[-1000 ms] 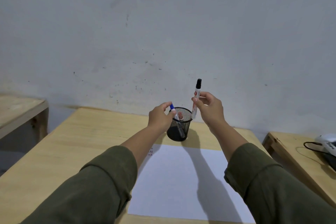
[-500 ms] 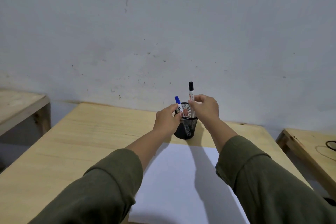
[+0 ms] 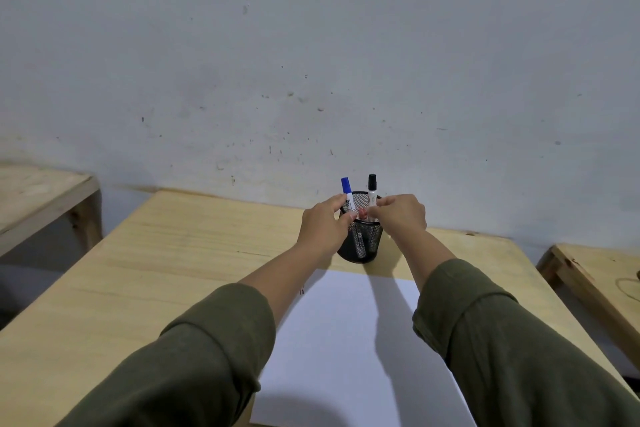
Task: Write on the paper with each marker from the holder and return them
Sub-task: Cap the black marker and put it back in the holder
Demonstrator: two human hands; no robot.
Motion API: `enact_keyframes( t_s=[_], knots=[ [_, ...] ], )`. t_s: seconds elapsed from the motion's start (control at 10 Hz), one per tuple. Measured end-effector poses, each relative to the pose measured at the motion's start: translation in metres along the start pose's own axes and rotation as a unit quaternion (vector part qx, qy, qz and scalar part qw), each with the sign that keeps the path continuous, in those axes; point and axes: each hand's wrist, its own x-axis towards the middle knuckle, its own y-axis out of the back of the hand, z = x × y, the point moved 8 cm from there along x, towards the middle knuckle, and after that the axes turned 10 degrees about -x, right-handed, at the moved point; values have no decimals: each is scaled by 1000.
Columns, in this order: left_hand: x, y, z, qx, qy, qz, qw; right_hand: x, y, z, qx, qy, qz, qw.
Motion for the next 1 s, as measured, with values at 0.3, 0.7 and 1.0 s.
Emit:
enact_keyframes(
  t_s=[0.3, 0.7, 1.0],
  knots=[
    [0, -1, -2, -9, 2, 3, 1000, -5, 5, -6, 63, 45, 32, 996],
    [-2, 2, 2, -28, 1, 10, 1000, -10, 10, -9, 75, 71, 24, 994],
    [-13, 15, 15, -27, -13, 15, 999, -25, 29, -19, 22, 121, 30, 992]
  ],
)
